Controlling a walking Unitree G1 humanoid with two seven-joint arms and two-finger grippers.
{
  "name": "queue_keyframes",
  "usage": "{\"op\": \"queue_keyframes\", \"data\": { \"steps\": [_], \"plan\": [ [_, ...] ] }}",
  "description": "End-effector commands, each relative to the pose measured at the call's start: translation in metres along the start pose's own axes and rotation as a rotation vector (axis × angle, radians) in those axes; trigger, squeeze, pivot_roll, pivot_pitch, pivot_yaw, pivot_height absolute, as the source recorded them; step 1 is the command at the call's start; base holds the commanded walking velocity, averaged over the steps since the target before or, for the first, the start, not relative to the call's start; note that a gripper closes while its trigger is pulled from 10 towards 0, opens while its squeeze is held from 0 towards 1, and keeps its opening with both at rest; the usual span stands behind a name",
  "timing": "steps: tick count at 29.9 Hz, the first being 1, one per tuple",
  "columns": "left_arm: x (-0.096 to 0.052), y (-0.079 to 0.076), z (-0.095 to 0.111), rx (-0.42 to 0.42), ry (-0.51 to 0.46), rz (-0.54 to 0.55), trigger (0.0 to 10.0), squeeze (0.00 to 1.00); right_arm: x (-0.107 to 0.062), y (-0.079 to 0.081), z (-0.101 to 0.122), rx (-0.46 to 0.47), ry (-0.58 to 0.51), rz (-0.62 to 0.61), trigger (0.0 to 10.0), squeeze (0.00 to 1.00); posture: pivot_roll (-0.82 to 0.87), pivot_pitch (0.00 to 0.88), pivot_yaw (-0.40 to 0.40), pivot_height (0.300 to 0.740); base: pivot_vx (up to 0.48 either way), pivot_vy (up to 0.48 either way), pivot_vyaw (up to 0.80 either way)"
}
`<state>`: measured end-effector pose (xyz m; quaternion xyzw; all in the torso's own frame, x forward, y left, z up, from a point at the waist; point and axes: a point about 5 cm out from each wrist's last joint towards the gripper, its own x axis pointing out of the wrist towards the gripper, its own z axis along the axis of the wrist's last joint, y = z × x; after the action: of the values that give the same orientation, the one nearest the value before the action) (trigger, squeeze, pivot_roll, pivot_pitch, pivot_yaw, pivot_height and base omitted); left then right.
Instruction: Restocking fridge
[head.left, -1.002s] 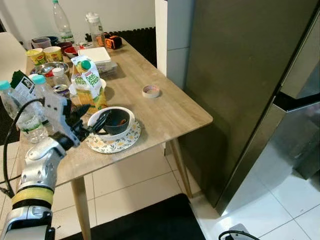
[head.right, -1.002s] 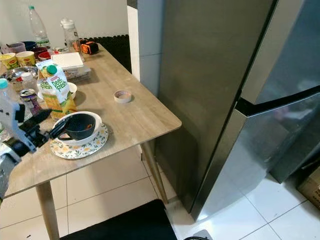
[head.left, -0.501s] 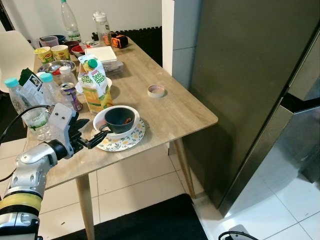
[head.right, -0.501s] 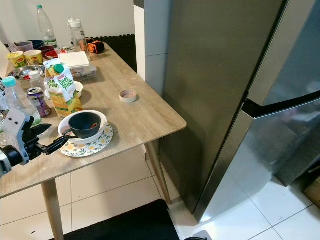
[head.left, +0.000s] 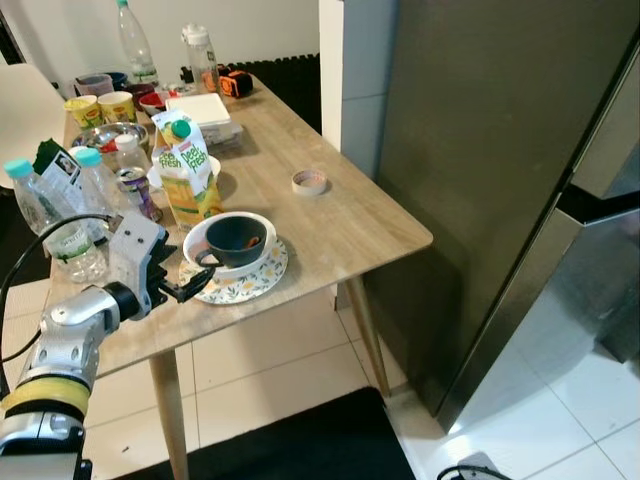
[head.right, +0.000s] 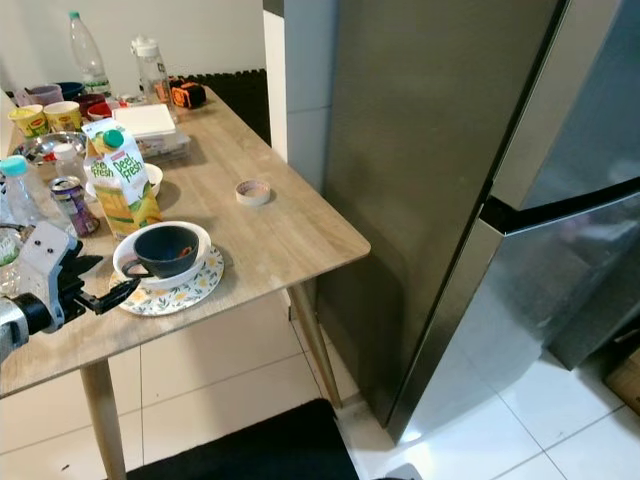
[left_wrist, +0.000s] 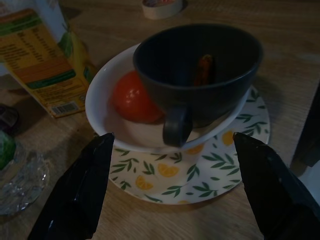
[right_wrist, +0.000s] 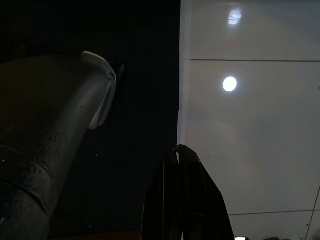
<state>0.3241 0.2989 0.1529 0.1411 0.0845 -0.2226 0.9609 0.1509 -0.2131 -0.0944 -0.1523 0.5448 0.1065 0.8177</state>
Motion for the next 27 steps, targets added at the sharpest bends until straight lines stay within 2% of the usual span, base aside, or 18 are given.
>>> {"op": "queue_keyframes", "data": {
  "steps": [1,10,18,27],
  "plan": [
    [0.006,-0.005,-0.001,0.002,-0.002,-0.012,10.0,0.0,0.0,0.001,-0.003,0.002,0.009,-0.004,10.0,0.0,-0.08,0.0,0.026,0.74,0.0,0.0,0.0],
    [0.017,-0.012,0.004,-0.014,-0.052,-0.045,10.0,0.0,0.0,0.0,-0.005,0.001,0.013,-0.003,10.0,0.0,-0.08,0.0,0.02,0.74,0.0,0.0,0.0],
    [0.026,-0.016,0.003,-0.018,-0.043,-0.075,10.0,0.0,-0.001,-0.001,-0.008,0.0,0.018,-0.005,10.0,0.0,-0.09,0.0,0.016,0.74,0.0,0.0,0.0],
    [0.03,-0.017,0.002,-0.019,-0.034,-0.076,10.0,0.0,-0.002,-0.002,-0.017,-0.005,0.035,-0.004,10.0,0.0,-0.1,0.0,0.012,0.74,0.0,0.0,0.0]
  ]
}}
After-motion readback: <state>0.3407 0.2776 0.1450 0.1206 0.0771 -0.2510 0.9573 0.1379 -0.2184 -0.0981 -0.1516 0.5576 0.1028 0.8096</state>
